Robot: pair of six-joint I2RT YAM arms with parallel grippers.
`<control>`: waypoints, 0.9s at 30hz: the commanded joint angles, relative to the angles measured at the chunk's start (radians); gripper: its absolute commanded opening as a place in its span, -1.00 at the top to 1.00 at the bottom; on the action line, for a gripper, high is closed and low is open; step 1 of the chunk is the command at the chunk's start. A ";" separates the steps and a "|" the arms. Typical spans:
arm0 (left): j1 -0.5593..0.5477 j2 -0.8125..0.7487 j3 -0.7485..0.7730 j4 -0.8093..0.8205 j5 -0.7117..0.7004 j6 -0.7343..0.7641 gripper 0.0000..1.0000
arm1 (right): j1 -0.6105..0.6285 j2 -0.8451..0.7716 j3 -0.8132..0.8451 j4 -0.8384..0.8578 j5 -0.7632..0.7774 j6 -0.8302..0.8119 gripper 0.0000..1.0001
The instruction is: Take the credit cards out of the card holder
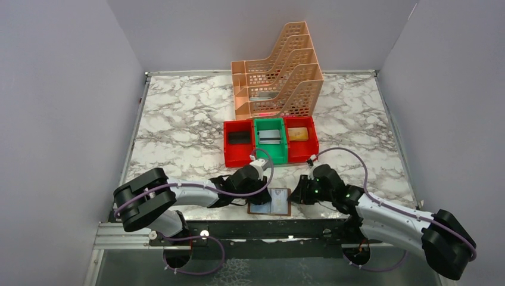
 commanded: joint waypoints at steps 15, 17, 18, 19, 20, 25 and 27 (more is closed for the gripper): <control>-0.006 -0.006 -0.017 -0.016 -0.041 0.028 0.57 | 0.004 0.108 -0.037 0.126 -0.032 0.012 0.53; -0.006 -0.006 -0.018 -0.009 -0.039 0.027 0.52 | 0.004 0.134 -0.040 0.130 -0.008 0.024 0.58; -0.006 -0.006 -0.017 -0.007 -0.041 0.027 0.50 | 0.004 0.137 -0.041 0.123 0.018 0.040 0.61; -0.006 -0.007 -0.015 -0.005 -0.042 0.027 0.49 | 0.004 0.136 -0.047 0.121 0.048 0.055 0.63; -0.006 -0.006 -0.011 -0.002 -0.042 0.027 0.48 | 0.004 0.130 -0.055 0.124 0.066 0.068 0.64; -0.006 0.005 -0.017 0.011 -0.050 0.008 0.47 | 0.004 0.088 -0.082 0.166 0.041 0.062 0.67; -0.006 0.009 -0.026 0.020 -0.052 0.000 0.48 | 0.004 0.083 -0.069 0.132 0.048 0.051 0.67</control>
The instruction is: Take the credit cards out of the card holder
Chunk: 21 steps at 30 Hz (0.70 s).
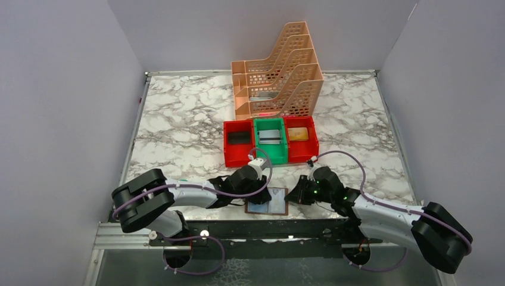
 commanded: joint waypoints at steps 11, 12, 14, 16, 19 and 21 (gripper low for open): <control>-0.004 0.095 -0.007 0.143 0.104 -0.050 0.70 | 0.005 0.073 -0.026 -0.007 0.011 -0.013 0.65; -0.004 0.096 -0.011 0.143 0.102 -0.053 0.74 | 0.005 0.080 -0.025 -0.003 0.006 -0.014 0.65; -0.004 0.087 -0.021 0.143 0.086 -0.057 0.85 | 0.005 0.087 -0.020 -0.004 0.003 -0.016 0.65; -0.004 0.071 -0.035 0.143 0.071 -0.061 0.95 | 0.005 0.087 -0.015 -0.007 0.003 -0.017 0.65; -0.003 0.042 -0.050 0.143 0.056 -0.063 1.00 | 0.005 0.075 -0.007 -0.018 0.002 -0.017 0.65; -0.004 0.027 -0.056 0.142 0.048 -0.065 1.00 | 0.005 0.059 0.008 -0.041 -0.003 -0.023 0.65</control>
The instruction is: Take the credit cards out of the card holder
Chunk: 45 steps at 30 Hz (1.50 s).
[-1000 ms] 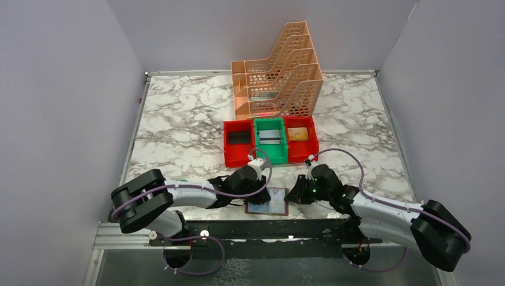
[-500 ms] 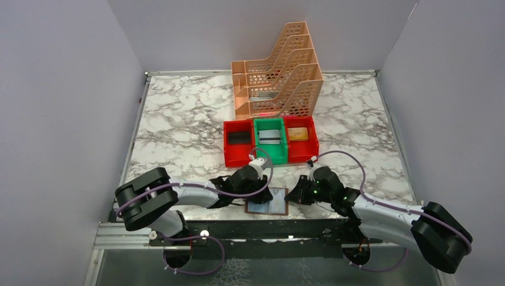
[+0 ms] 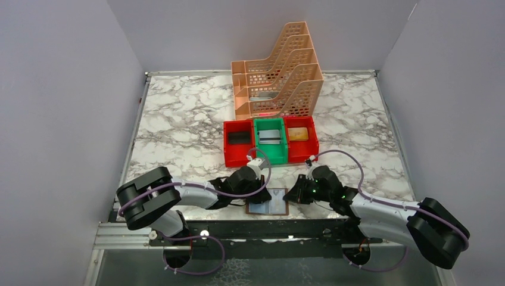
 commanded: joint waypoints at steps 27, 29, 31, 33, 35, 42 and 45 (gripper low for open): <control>-0.015 -0.107 0.027 -0.246 -0.040 0.069 0.47 | 0.005 0.155 0.047 -0.063 -0.043 -0.034 0.51; -0.015 -0.106 0.012 -0.240 -0.045 0.056 0.46 | 0.005 0.156 0.030 -0.042 -0.037 -0.019 0.54; -0.015 -0.103 -0.011 -0.213 -0.048 0.034 0.46 | 0.005 0.148 0.008 -0.008 -0.046 -0.003 0.62; -0.015 -0.102 -0.044 -0.159 -0.045 0.004 0.45 | 0.005 0.143 -0.011 0.022 -0.055 0.012 0.74; -0.014 -0.101 -0.076 -0.087 -0.041 -0.034 0.48 | 0.005 0.150 -0.025 0.039 -0.056 0.019 0.79; -0.015 -0.061 -0.085 0.062 -0.031 -0.135 0.52 | 0.005 0.241 -0.055 0.143 -0.106 0.027 0.80; -0.015 -0.069 -0.108 0.086 -0.054 -0.164 0.53 | 0.005 0.273 -0.054 0.168 -0.111 0.033 0.81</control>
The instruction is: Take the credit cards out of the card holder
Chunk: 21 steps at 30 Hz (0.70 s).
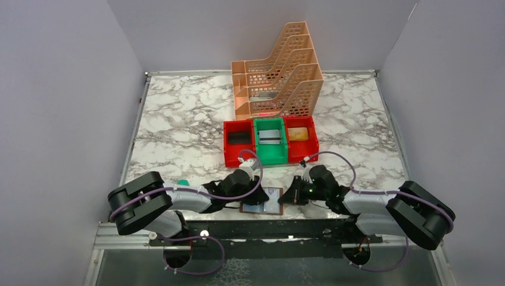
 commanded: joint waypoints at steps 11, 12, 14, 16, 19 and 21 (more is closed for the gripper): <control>-0.009 -0.029 -0.074 0.103 -0.033 -0.063 1.00 | 0.009 0.074 -0.023 -0.093 0.063 -0.009 0.81; -0.008 -0.037 -0.080 0.102 -0.035 -0.057 1.00 | 0.009 0.065 -0.023 -0.102 0.079 -0.005 0.81; -0.007 -0.058 -0.092 0.101 -0.045 -0.050 1.00 | 0.009 0.047 -0.023 -0.120 0.096 0.002 0.81; -0.007 -0.081 -0.105 0.095 -0.060 -0.044 1.00 | 0.009 0.026 -0.023 -0.140 0.112 0.004 0.81; -0.005 -0.105 -0.121 0.074 -0.090 -0.028 1.00 | 0.009 -0.004 -0.031 -0.165 0.127 0.005 0.82; 0.002 -0.115 -0.122 0.048 -0.097 -0.016 1.00 | 0.009 -0.021 -0.037 -0.176 0.133 0.009 0.82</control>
